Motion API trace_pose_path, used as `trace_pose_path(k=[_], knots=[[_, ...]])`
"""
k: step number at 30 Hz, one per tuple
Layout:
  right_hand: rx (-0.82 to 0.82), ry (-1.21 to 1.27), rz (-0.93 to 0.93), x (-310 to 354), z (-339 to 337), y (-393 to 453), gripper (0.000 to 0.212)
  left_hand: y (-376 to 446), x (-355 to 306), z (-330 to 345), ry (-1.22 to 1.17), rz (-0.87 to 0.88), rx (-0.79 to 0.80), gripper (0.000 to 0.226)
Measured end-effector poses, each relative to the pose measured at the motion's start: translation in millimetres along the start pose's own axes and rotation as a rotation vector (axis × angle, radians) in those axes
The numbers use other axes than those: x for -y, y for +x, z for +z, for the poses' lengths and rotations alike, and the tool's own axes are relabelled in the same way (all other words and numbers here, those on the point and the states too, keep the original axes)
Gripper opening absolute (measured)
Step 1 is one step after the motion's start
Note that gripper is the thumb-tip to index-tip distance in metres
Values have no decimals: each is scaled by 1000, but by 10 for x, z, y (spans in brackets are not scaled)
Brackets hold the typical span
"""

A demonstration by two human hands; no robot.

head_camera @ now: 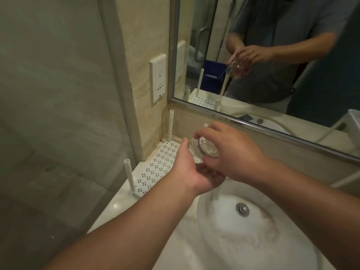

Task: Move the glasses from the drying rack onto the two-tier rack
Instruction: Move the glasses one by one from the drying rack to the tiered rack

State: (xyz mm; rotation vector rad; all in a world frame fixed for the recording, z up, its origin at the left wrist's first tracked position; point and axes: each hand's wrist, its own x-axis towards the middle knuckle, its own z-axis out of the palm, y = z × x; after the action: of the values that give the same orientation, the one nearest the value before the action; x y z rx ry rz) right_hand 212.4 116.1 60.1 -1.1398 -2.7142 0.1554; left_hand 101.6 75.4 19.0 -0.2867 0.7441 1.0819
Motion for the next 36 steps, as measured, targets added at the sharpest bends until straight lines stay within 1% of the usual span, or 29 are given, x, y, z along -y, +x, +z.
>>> trace_pose_path(k=[2,4,7,13,16,17,20,23,24,26,28,30,33,36], knots=[[-26,17,21,-105,-41,-169,50,7,122,80,29,-12,31,75],[-56,38,44,-220,-71,-339,49,27,226,163,56,-9,40,75],[-116,89,96,-375,-94,-566,49,73,370,272,108,50,35,71],[-201,246,157,-579,-40,-871,54,77,625,371,297,302,3,45],[-210,375,199,-613,-2,-968,48,70,699,373,411,435,0,27],[-216,417,215,-621,3,-999,46,75,720,373,452,481,4,26],[-241,549,270,-650,-4,-1074,41,88,759,366,566,646,-15,43],[-274,650,337,-666,-22,-1119,41,84,763,327,698,808,22,44],[-294,695,356,-663,-25,-1126,42,72,762,307,766,852,35,50],[-337,797,388,-641,-22,-1135,48,51,757,269,897,922,50,72],[-363,863,403,-610,-2,-1146,57,35,754,248,979,970,76,81],[-382,871,400,-591,29,-1173,69,20,772,227,1033,1002,114,79],[-402,772,372,-591,49,-1233,83,12,830,215,1084,1019,159,78],[-425,723,366,-623,54,-1301,88,30,906,238,1093,990,219,79]])
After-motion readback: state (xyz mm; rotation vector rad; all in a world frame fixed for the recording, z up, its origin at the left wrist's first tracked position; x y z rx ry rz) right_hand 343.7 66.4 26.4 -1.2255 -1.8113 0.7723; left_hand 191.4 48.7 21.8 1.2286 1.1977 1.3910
